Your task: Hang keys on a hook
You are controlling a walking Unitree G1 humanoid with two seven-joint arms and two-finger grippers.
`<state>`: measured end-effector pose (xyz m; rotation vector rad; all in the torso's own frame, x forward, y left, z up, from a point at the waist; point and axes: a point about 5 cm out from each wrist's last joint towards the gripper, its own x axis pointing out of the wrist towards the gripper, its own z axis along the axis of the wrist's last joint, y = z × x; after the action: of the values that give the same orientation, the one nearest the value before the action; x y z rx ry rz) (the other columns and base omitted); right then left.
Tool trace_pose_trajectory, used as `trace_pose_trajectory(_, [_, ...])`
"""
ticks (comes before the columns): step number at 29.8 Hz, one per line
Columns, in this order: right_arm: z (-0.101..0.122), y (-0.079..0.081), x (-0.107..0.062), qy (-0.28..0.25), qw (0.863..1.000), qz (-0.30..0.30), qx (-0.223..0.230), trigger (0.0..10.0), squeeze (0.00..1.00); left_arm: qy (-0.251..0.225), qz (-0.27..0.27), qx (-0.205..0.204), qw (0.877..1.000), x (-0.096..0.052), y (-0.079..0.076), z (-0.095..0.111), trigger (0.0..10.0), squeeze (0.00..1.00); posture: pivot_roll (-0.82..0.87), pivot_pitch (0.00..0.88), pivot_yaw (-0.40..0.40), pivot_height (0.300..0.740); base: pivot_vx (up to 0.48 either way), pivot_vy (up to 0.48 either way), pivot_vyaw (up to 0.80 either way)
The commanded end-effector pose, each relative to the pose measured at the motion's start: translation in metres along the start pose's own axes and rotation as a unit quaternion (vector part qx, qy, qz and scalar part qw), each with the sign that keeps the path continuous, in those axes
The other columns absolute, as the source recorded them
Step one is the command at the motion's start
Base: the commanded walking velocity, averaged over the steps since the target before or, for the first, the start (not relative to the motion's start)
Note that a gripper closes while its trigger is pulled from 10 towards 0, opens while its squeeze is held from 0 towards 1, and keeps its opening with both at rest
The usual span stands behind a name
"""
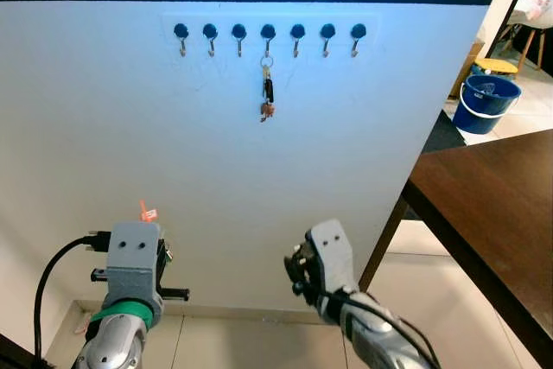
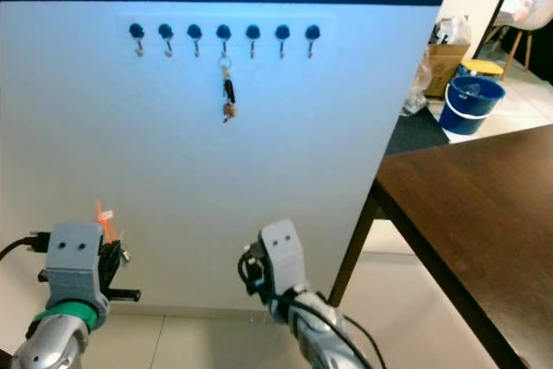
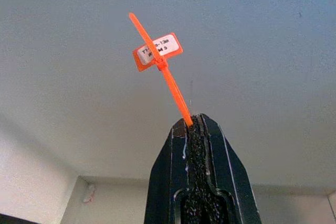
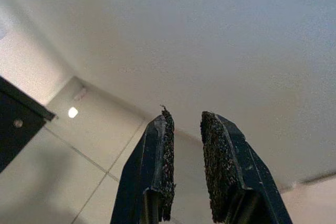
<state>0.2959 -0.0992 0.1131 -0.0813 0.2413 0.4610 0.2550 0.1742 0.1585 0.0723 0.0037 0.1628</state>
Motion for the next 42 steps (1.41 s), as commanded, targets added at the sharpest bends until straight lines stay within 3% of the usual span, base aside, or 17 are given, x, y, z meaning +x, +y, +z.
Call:
trace_pose_trajectory(1, [-0.001,0.003,-0.003,-0.022,1.0,0.005,-0.005,10.0,0.0,-0.028,0.025,-0.006,0.999,0.0,0.008,0.007,10.0,0.0,-0.16,0.068,0.132,0.74,0.0,0.0,0.0])
trace_pose_trajectory(9, [0.008,0.001,-0.01,-0.098,0.995,-0.013,0.0,10.0,0.0,-0.1,0.023,-0.039,0.994,-0.001,0.004,0.027,10.0,0.0,-0.18,0.066,0.13,0.74,0.0,0.0,0.0])
trace_pose_trajectory(16, [0.006,0.001,-0.01,-0.099,0.995,-0.01,0.009,10.0,0.0,-0.125,0.032,-0.042,0.991,0.005,0.013,0.036,10.0,0.0,-0.18,0.078,0.123,0.74,0.199,0.0,0.0])
trace_pose_trajectory(20, [0.005,0.0,-0.011,-0.102,0.995,-0.004,0.019,10.0,0.0,-0.129,0.034,-0.043,0.99,0.007,0.017,0.037,10.0,0.0,-0.18,0.078,0.123,0.74,0.322,0.0,-0.4])
trace_pose_trajectory(29, [0.001,0.006,-0.011,-0.095,0.995,0.016,-0.002,10.0,0.0,-0.136,0.047,-0.049,0.988,0.009,0.02,0.038,10.0,0.0,-0.18,0.087,0.122,0.74,0.342,0.0,-0.35])
trace_pose_trajectory(42, [-0.001,0.007,-0.009,-0.088,0.996,0.026,-0.006,10.0,0.0,-0.133,0.116,-0.05,0.983,0.009,0.042,0.037,10.0,0.0,-0.17,0.09,0.119,0.74,0.0,0.0,0.0])
